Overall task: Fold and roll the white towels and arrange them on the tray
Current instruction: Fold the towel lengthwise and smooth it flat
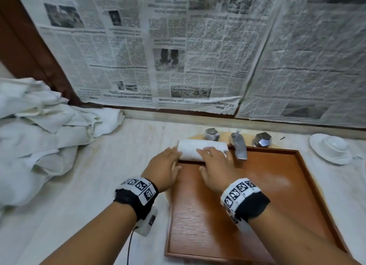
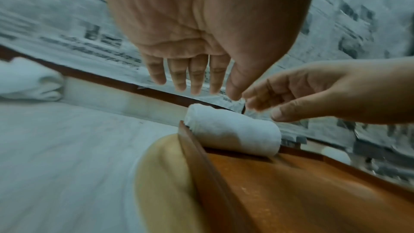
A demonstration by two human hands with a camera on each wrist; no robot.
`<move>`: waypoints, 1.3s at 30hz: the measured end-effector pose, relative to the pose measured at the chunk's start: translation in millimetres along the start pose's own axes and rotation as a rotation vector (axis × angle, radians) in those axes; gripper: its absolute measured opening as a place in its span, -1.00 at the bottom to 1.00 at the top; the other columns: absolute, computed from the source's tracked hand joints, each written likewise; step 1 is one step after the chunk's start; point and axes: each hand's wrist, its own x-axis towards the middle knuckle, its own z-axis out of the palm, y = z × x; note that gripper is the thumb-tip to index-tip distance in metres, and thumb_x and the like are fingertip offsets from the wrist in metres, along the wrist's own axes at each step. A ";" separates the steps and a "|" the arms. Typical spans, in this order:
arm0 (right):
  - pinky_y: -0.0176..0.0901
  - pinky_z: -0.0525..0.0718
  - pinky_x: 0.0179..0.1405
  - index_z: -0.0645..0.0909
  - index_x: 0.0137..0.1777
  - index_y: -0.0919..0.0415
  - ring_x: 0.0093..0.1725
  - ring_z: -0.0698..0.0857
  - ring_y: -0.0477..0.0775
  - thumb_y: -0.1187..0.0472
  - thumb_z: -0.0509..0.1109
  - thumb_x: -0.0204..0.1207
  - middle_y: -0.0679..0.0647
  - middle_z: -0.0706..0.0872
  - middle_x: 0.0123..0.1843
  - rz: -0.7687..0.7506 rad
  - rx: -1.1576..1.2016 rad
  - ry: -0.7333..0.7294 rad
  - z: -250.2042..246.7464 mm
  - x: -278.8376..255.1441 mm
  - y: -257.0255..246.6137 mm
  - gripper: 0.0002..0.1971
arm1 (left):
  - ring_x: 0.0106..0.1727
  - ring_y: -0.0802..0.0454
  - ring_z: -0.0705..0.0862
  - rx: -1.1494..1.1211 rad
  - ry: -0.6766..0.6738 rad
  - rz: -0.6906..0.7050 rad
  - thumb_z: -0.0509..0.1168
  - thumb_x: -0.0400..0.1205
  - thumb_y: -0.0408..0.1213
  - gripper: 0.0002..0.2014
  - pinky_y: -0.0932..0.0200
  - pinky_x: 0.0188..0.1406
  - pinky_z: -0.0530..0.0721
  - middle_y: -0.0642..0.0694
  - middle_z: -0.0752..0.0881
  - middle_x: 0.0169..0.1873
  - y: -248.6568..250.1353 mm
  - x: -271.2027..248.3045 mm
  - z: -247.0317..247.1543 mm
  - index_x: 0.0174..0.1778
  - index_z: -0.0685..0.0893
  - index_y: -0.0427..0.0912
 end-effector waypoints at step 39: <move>-0.24 0.48 -0.33 0.54 -0.06 0.01 -0.34 0.53 -0.15 0.08 0.20 0.75 -0.13 0.58 -0.29 -0.389 0.717 0.463 -120.6 248.1 -567.5 -0.85 | 0.44 -0.07 0.49 -0.042 0.524 -0.185 0.43 0.58 -0.01 -0.26 -0.04 0.47 0.51 -0.09 0.34 0.54 -347.5 -173.4 -392.4 0.62 0.25 -0.06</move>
